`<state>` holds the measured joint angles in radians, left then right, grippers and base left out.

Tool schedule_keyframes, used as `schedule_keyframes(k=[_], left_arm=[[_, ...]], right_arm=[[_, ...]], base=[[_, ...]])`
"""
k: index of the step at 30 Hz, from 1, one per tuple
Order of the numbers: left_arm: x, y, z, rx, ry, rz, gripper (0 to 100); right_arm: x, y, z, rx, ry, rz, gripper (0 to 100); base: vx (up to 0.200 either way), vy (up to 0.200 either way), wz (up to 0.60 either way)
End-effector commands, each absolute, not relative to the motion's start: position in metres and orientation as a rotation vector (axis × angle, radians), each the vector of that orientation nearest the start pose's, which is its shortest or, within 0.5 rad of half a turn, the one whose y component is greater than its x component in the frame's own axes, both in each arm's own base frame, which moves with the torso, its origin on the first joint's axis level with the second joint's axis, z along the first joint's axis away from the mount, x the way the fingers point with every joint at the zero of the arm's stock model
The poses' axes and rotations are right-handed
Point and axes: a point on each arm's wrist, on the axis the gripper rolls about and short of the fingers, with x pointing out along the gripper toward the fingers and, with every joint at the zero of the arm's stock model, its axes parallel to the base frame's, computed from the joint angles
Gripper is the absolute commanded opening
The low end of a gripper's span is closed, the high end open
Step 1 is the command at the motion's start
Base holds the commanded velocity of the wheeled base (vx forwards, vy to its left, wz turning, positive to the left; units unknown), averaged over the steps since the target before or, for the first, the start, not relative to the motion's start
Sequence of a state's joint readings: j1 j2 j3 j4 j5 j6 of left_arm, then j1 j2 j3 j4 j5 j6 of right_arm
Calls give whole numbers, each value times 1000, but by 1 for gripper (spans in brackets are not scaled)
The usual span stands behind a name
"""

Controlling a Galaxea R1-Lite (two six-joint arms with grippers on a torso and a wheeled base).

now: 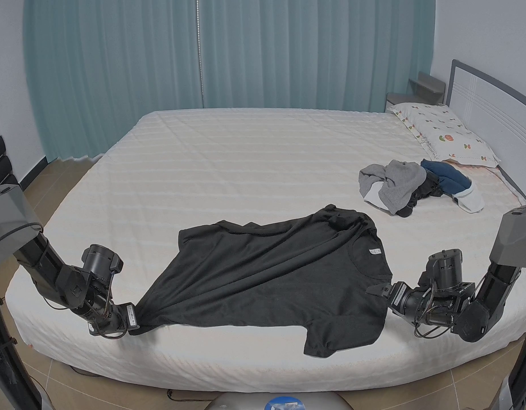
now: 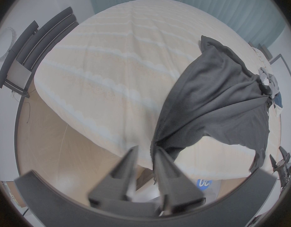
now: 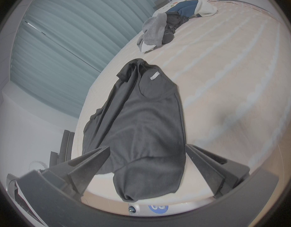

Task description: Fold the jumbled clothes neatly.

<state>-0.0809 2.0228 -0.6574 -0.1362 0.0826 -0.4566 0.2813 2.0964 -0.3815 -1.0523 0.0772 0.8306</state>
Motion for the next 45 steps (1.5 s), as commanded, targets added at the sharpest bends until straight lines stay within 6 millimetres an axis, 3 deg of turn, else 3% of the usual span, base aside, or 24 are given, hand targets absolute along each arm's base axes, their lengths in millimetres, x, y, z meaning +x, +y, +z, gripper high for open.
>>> schedule_keyframes(k=[1, 10, 18, 23, 27, 30, 31, 38, 45], left_arm=[[276, -22, 19, -310, 1176, 264, 100], [274, -14, 35, -351, 1127, 256, 100], [278, -17, 38, -481, 1149, 81, 100], [287, -23, 40, -657, 1109, 5, 100], [293, -23, 32, -708, 1091, 10, 100], [297, -23, 24, -729, 1074, 25, 100], [299, -23, 22, -747, 1062, 37, 100], [305, -22, 20, -839, 1029, 80, 100], [285, -14, 9, -856, 1002, 95, 100]], right_arm=[[262, 84, 3, 708, 811, 51, 100], [254, 97, -12, 681, 884, 86, 100], [251, 104, -20, 660, 917, 100, 100], [253, 105, -22, 661, 918, 99, 100], [257, 107, -20, 667, 896, 110, 100], [261, 109, -30, 657, 899, 104, 100], [262, 109, -35, 652, 902, 100, 0], [262, 110, -52, 621, 889, 81, 0], [252, 103, -44, 591, 878, 63, 0]], base=[[0, 0, 0], [0, 0, 0], [0, 0, 0], [0, 0, 0], [0, 0, 0], [0, 0, 0], [0, 0, 0], [0, 0, 0], [0, 0, 0]])
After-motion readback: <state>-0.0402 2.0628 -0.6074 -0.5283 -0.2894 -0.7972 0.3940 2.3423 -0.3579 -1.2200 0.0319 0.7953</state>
